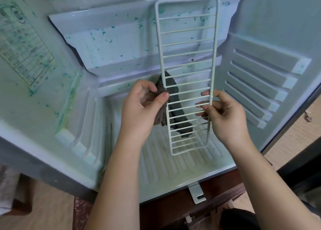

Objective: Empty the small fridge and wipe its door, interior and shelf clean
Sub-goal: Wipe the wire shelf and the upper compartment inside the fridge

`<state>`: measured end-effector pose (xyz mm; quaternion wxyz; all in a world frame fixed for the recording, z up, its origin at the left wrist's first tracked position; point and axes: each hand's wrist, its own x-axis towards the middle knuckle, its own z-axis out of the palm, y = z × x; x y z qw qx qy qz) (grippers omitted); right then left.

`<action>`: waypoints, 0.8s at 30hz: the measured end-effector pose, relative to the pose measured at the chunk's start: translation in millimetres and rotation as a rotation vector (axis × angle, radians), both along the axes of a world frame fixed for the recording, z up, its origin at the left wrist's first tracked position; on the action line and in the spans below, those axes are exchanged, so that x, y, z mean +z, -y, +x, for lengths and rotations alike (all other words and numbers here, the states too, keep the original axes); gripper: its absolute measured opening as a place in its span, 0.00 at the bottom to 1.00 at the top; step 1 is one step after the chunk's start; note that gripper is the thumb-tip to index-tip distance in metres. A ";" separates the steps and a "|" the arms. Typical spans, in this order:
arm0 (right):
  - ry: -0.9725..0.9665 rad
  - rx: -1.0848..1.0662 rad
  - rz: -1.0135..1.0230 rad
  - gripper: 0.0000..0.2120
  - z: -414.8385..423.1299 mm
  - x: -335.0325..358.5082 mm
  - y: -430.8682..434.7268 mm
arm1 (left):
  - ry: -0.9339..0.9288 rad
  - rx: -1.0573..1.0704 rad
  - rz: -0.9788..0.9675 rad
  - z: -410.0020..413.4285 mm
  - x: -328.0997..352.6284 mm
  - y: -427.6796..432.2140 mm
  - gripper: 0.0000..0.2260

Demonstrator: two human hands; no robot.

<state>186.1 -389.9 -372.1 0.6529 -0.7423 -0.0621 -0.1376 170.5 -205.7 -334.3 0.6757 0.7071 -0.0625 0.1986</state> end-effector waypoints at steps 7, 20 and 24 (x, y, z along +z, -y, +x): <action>0.023 -0.011 -0.038 0.18 -5.6 -0.9 2.8 | -0.115 -0.051 0.140 4.9 -10.9 -8.5 0.17; 0.027 -0.067 0.122 0.18 -4.3 6.2 -8.9 | -0.486 -0.148 0.518 8.0 -54.2 -14.1 0.15; 0.020 -0.083 0.147 0.17 -4.4 8.0 -7.6 | -0.577 -0.167 0.525 6.4 -68.4 -10.7 0.14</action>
